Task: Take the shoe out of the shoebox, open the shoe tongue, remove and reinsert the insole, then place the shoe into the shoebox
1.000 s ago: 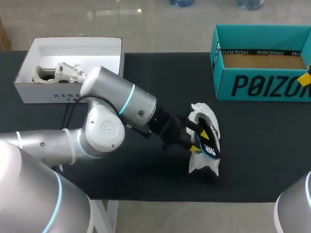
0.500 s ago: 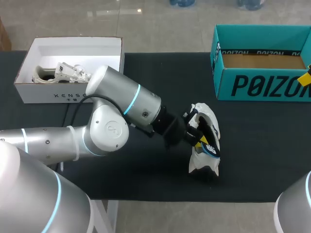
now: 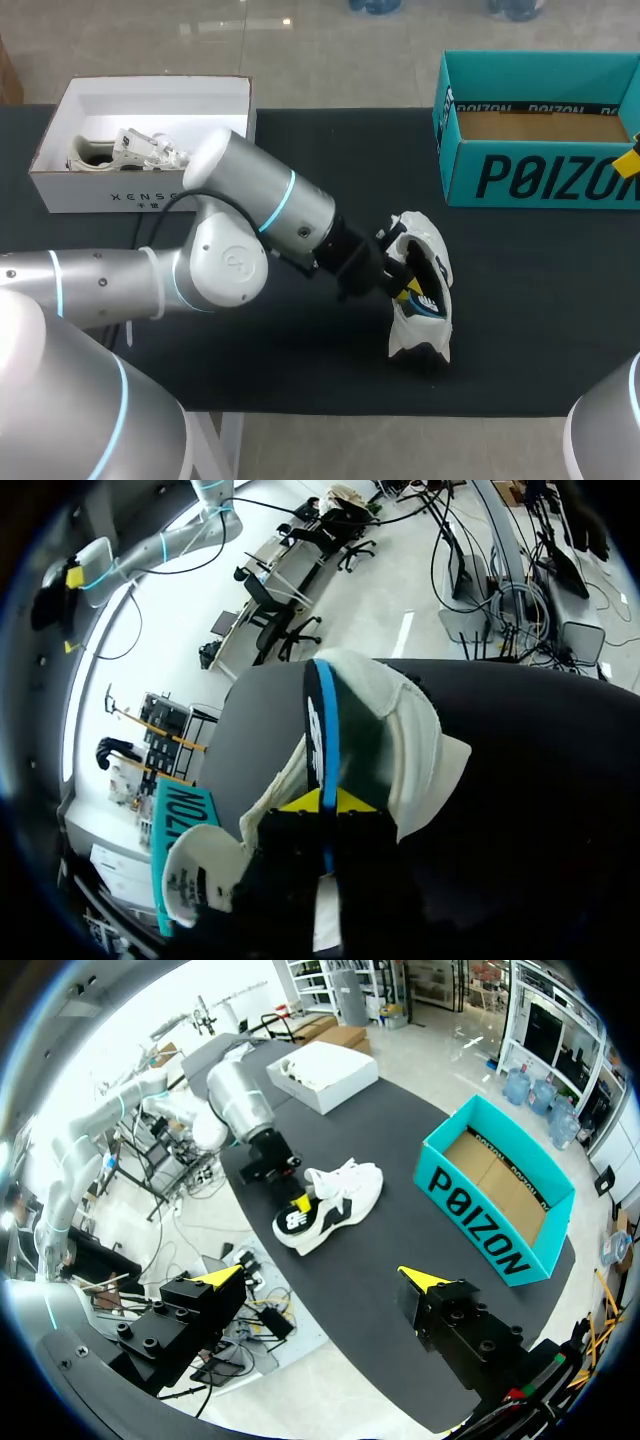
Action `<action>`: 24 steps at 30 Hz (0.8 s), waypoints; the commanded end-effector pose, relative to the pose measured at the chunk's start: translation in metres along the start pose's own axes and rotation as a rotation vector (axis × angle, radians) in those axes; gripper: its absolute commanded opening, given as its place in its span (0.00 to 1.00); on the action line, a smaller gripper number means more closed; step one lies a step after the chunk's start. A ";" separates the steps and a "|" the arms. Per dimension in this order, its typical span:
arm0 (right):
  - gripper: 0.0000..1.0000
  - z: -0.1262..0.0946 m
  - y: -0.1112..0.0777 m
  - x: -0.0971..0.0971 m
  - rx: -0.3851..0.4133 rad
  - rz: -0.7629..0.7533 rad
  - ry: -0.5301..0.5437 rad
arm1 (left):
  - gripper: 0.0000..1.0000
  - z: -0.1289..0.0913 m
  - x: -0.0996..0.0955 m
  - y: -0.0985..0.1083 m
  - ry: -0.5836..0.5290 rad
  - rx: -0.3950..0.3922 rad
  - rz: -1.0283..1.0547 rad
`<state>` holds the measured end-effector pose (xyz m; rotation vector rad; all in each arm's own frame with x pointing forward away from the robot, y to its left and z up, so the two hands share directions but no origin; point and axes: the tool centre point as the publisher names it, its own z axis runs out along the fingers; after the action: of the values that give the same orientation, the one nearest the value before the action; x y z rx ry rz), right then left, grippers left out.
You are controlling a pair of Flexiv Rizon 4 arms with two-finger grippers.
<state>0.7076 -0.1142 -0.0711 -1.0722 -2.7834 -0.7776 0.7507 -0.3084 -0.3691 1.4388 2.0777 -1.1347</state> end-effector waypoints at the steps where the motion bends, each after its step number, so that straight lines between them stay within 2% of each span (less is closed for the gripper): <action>1: 1.00 0.000 0.002 -0.001 0.005 0.001 0.002 | 0.38 0.001 0.005 -0.001 -0.014 0.001 -0.008; 5: 1.00 0.000 0.002 -0.001 0.005 0.001 0.002 | 0.53 -0.009 0.000 -0.003 -0.051 0.000 -0.021; 9: 1.00 0.000 0.002 -0.001 0.005 0.001 0.002 | 0.55 -0.017 -0.007 -0.004 -0.077 0.002 -0.021; 11: 1.00 0.000 0.002 -0.001 0.005 0.001 0.002 | 0.49 -0.019 -0.009 -0.007 -0.089 0.007 -0.022; 24: 1.00 0.000 0.002 -0.001 0.005 0.001 0.002 | 0.37 -0.003 -0.010 -0.024 -0.077 0.067 -0.016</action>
<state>0.7071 -0.1144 -0.0715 -1.0726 -2.7837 -0.7794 0.7316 -0.3089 -0.3480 1.3850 2.0242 -1.2518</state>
